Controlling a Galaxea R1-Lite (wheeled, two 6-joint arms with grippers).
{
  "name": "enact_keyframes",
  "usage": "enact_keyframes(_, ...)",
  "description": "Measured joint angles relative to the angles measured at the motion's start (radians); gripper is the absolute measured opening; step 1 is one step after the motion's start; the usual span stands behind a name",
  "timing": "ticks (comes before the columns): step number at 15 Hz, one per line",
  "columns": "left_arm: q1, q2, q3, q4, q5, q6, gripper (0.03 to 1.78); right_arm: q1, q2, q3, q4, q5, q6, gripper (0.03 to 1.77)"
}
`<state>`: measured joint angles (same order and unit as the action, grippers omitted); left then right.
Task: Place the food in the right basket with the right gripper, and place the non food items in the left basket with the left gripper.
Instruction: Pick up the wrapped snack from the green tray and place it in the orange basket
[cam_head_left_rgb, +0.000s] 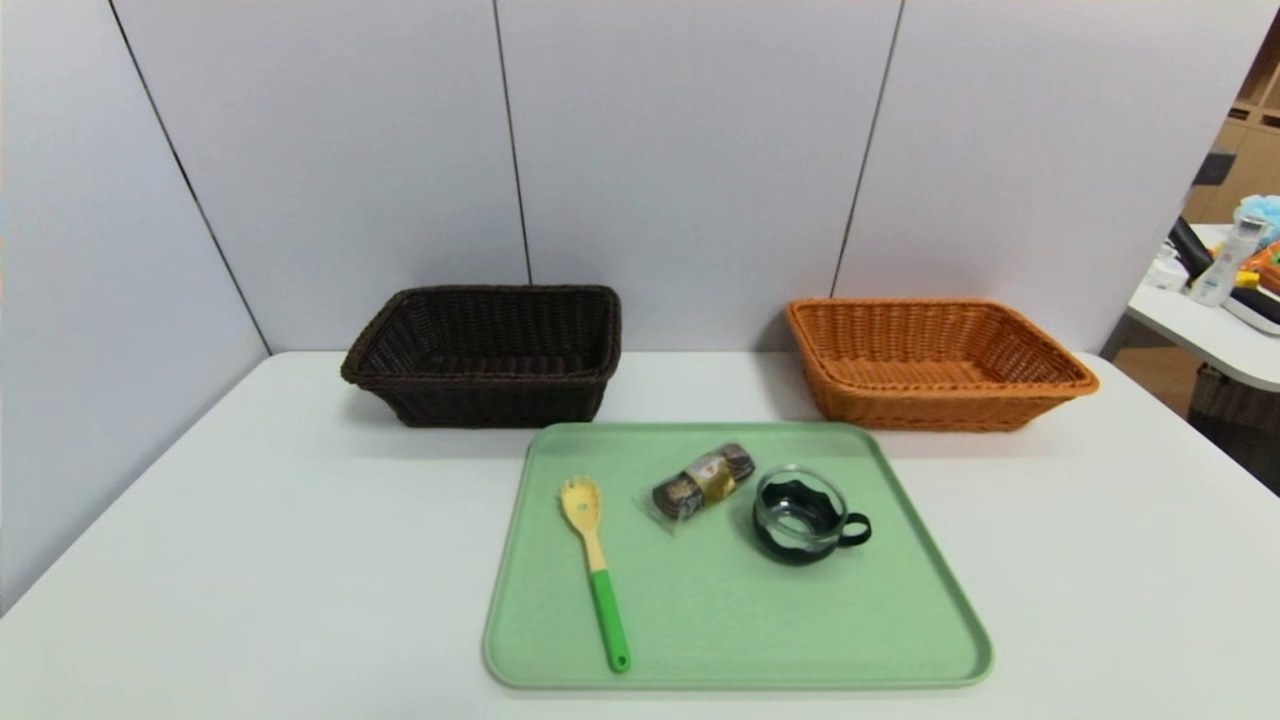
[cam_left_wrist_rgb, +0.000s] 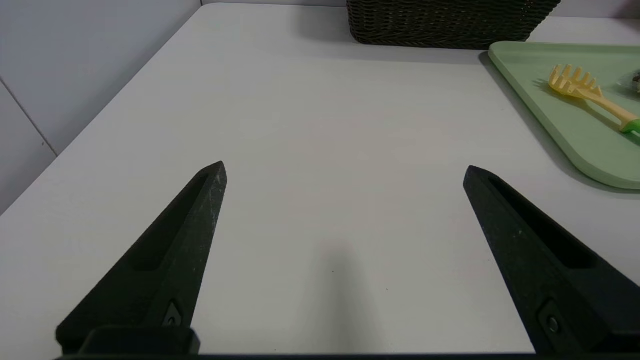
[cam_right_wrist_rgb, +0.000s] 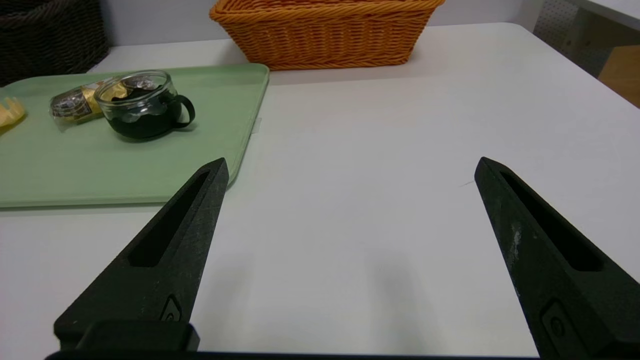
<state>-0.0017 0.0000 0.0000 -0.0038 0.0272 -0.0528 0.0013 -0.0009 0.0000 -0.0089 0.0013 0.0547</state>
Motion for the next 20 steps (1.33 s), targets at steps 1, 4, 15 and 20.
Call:
enact_keyframes(1, 0.000, 0.000, 0.000, 0.000, 0.000, 0.001, 1.69, 0.000, 0.000, 0.000, 0.000, 0.000, 0.000, 1.70)
enact_keyframes(4, 0.000, 0.000, 0.000, 0.000, -0.001, 0.000, 1.69, 0.000, 0.000, 0.000, 0.000, 0.000, 0.000, 1.70)
enact_keyframes(15, 0.000, 0.000, -0.019, 0.007, -0.003, 0.039, 1.69, 0.000, 0.000, -0.017, 0.018, -0.003, -0.009, 1.70)
enact_keyframes(20, 0.000, 0.024, -0.261, 0.155, -0.047, 0.078, 1.69, 0.000, 0.042, -0.277, 0.215, 0.037, -0.010, 1.70)
